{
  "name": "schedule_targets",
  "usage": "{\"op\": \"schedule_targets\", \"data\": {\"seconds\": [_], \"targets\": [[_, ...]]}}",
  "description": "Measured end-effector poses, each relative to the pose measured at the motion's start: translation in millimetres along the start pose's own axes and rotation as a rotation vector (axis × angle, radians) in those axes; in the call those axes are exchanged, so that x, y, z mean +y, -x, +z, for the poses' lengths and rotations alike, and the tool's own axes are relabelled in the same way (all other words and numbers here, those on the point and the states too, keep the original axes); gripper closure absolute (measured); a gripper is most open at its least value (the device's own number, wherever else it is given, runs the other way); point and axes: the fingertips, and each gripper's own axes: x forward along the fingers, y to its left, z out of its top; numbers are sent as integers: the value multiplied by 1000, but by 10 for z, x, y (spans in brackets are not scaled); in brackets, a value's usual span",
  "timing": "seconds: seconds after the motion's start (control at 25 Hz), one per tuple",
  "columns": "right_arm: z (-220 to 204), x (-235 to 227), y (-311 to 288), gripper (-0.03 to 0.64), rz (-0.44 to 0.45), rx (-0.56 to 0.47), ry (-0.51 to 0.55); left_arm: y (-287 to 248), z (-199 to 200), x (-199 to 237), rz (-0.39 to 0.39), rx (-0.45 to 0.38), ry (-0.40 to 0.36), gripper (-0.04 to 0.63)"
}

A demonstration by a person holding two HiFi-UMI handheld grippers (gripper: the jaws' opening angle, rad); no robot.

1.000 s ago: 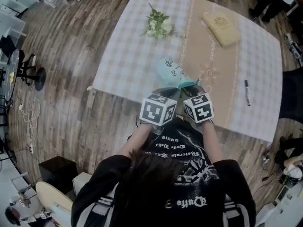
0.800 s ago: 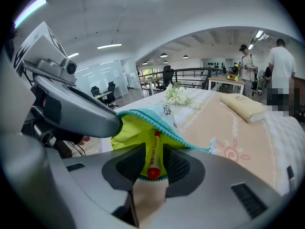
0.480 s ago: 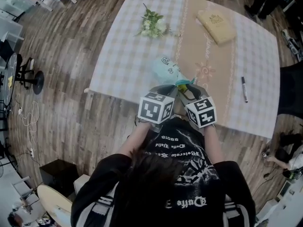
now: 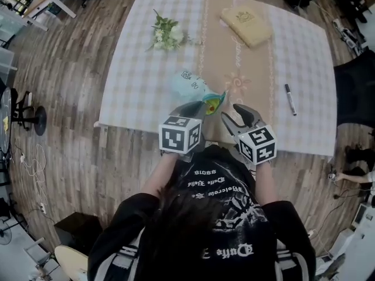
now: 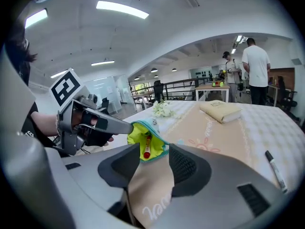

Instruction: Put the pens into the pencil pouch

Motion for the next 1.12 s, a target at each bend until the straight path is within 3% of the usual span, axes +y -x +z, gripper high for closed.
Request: {"op": "schedule_targets", "data": {"seconds": [0.44,1.0,1.12], "targets": [[-375,-1317,773,429,-319,-27,-150,-88,150,33,23,-53,13,557],[-951,-2761,1389,455,-558,30,-265,-204,237,110,135,-76,23,557],[-1105,-2977,1405,456,-572,48,-308,-238,230,107,146,-70,25,558]]}}
